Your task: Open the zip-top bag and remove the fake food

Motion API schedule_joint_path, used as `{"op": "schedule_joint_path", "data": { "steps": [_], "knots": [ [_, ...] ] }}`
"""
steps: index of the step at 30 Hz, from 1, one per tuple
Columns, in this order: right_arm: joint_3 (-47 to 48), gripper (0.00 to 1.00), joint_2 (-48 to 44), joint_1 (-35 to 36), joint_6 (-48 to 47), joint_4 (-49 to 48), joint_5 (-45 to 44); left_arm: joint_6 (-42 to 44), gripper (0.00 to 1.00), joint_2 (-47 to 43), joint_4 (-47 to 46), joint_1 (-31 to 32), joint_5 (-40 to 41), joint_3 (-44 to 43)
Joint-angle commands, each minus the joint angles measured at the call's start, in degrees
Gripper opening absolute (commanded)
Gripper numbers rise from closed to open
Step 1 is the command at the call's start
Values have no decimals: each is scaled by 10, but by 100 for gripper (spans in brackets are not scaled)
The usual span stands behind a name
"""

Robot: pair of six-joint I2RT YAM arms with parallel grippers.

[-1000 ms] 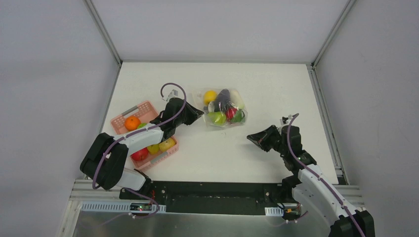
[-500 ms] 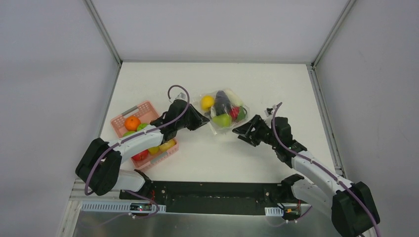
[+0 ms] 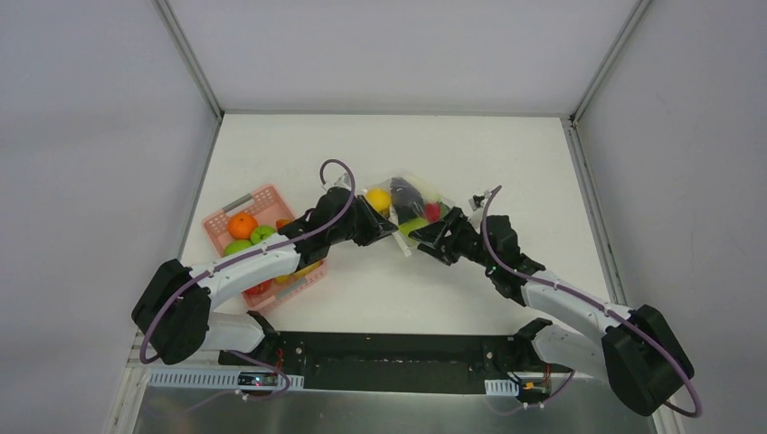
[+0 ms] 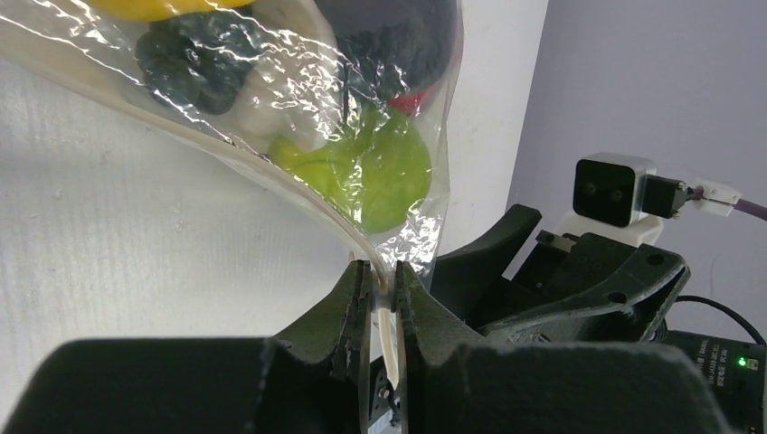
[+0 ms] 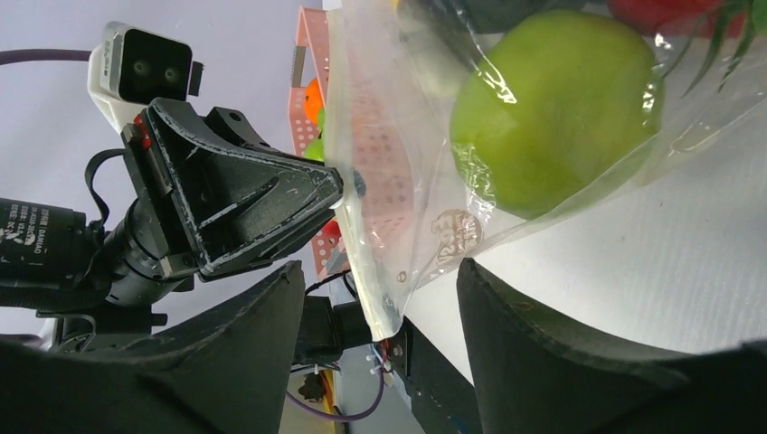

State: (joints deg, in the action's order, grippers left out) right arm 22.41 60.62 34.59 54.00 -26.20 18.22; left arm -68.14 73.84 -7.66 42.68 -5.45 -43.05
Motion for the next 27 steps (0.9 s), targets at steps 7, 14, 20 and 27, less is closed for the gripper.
{"op": "schedule_joint_path", "data": {
  "steps": [7,14,20,27],
  "knots": [
    [-18,62,26,30,59,-69,-28,-33,4,-4,-32,23,19,-20],
    [-11,21,50,32,74,-96,-25,-30,5,-16,-28,25,34,-7],
    [-14,0,14,30,58,-54,-45,-4,7,-34,7,7,67,1],
    [-19,0,-76,-9,33,42,-55,12,7,-50,20,-50,82,35]
  ]
}}
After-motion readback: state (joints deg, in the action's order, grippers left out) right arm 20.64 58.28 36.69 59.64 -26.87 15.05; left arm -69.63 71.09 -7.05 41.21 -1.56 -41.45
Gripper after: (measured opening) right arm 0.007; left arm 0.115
